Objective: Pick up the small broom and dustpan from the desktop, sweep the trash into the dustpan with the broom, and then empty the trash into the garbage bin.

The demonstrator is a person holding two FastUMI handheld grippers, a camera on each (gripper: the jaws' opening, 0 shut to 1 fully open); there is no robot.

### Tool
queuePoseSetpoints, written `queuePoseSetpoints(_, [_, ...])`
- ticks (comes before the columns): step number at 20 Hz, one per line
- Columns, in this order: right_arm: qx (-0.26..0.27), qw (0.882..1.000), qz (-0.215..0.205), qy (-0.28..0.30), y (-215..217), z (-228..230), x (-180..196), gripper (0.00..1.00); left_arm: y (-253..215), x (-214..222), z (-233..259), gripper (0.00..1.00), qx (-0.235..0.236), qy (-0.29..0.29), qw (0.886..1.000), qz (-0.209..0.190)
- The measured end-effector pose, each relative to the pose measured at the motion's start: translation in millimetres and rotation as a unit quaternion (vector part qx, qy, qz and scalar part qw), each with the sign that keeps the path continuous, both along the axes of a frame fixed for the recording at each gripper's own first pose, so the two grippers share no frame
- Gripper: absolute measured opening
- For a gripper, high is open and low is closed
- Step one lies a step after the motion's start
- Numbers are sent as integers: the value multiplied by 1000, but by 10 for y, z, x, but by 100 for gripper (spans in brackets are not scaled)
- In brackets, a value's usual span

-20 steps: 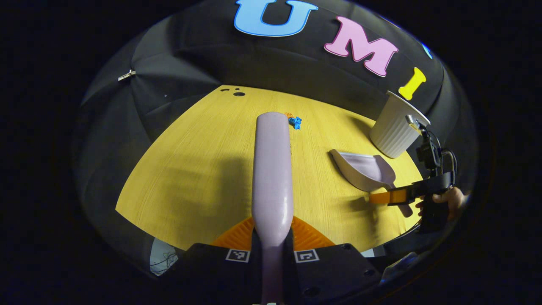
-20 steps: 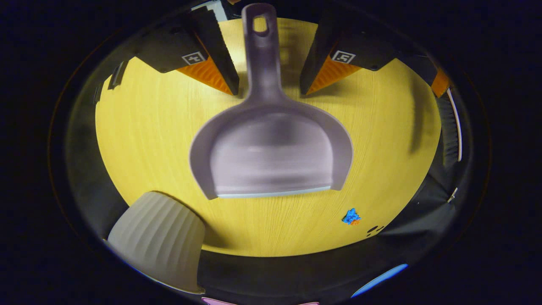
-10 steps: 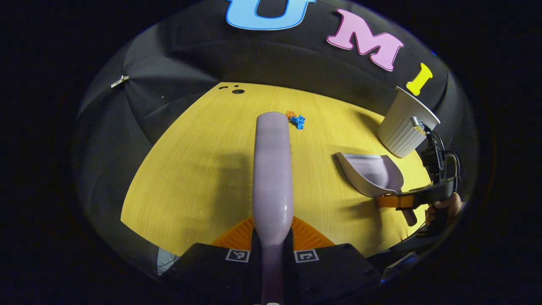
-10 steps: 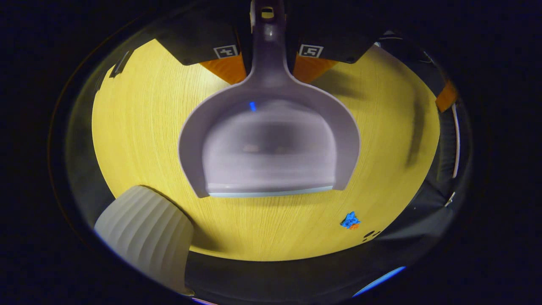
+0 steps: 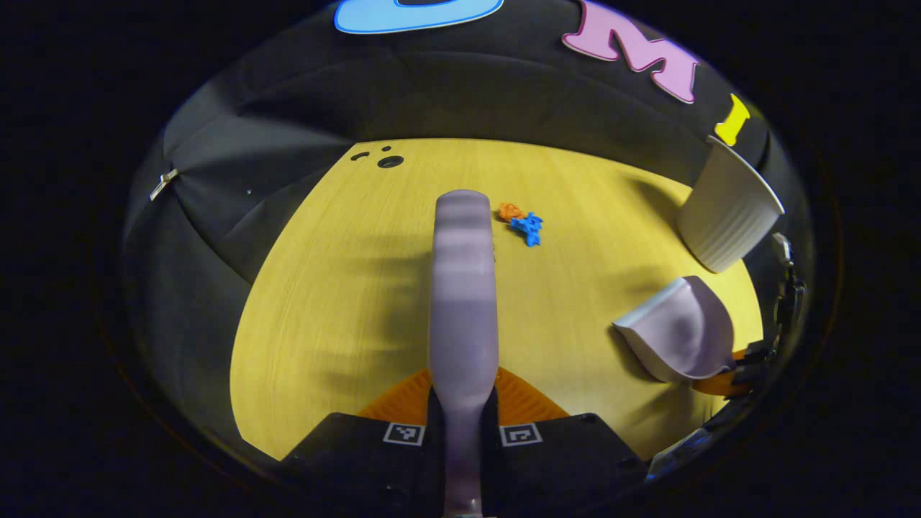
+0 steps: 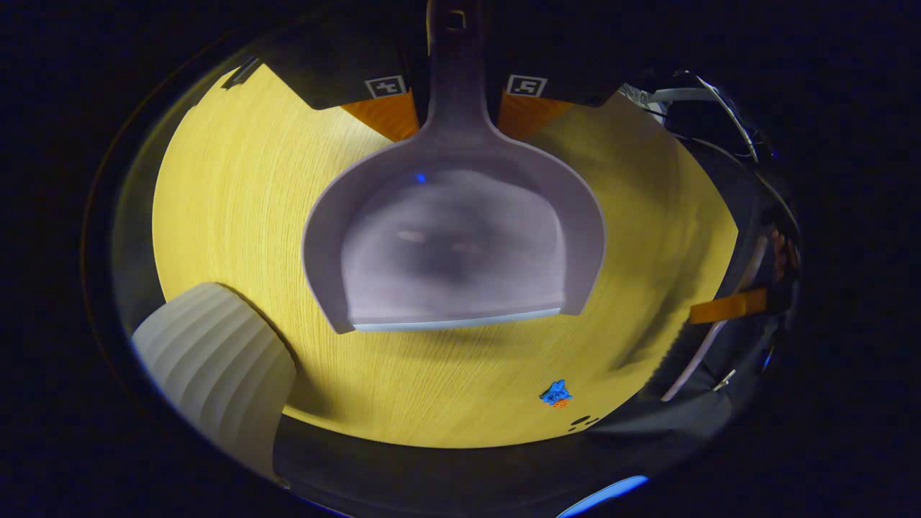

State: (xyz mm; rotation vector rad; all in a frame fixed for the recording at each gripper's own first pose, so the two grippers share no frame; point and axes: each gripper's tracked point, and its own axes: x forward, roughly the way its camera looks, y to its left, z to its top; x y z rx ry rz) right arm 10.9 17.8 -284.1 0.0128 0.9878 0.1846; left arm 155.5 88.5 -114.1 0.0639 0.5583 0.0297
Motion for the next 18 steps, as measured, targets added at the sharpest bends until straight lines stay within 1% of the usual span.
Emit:
queuePoseSetpoints(1, [11, 1000, 7, 4, -14, 55, -14, 35, 3, 130, 11, 24, 5, 6, 1000, 2])
queuePoseSetpoints(3, [13, 1000, 26, 1, -89, 126, 20, 36, 47, 408, 66, 24, 20, 13, 1000, 1])
queuePoseSetpoints(6, [-16, 997, 70, -19, -299, 242, 92, 35, 78, 808, 152, 24, 35, 26, 999, -4])
queuePoseSetpoints(7, [-21, 996, 82, -22, -334, 262, 126, 31, 70, 921, 183, 22, 42, 33, 999, -9])
queuePoseSetpoints(8, [-24, 995, 90, -24, -352, 265, 148, 35, 76, 1025, 205, 23, 57, 41, 997, -18])
queuePoseSetpoints(9, [-26, 995, 95, -24, -366, 256, 170, 35, 73, 1107, 198, 24, 78, 50, 995, -30])
queuePoseSetpoints(10, [-27, 995, 98, -22, -380, 257, 183, 31, 69, 1190, 192, 24, 100, 58, 992, -43])
queuePoseSetpoints(11, [-29, 994, 102, -22, -381, 244, 202, 35, 61, 1266, 174, 24, 117, 68, 989, -57])
queuePoseSetpoints(12, [-33, 993, 108, -23, -385, 230, 215, 35, 20, 1343, 159, 24, 126, 73, 987, -68])
queuePoseSetpoints(13, [-38, 992, 115, -23, -391, 191, 218, 39, -41, 1399, 146, 24, 132, 76, 985, -79])
queuePoseSetpoints(14, [-42, 992, 120, -21, -403, 182, 198, 36, -113, 1432, 122, 23, 140, 84, 982, -94])
queuePoseSetpoints(15, [-44, 991, 127, -19, -404, 170, 180, 36, -177, 1463, 111, 25, 150, 88, 979, -110])
queuePoseSetpoints(16, [-47, 990, 131, -18, -398, 167, 184, 35, -237, 1504, 104, 24, 158, 88, 975, -129])
queuePoseSetpoints(18, [-49, 990, 134, -20, -388, 141, 208, 35, -380, 1541, 74, 24, 173, 102, 964, -176])
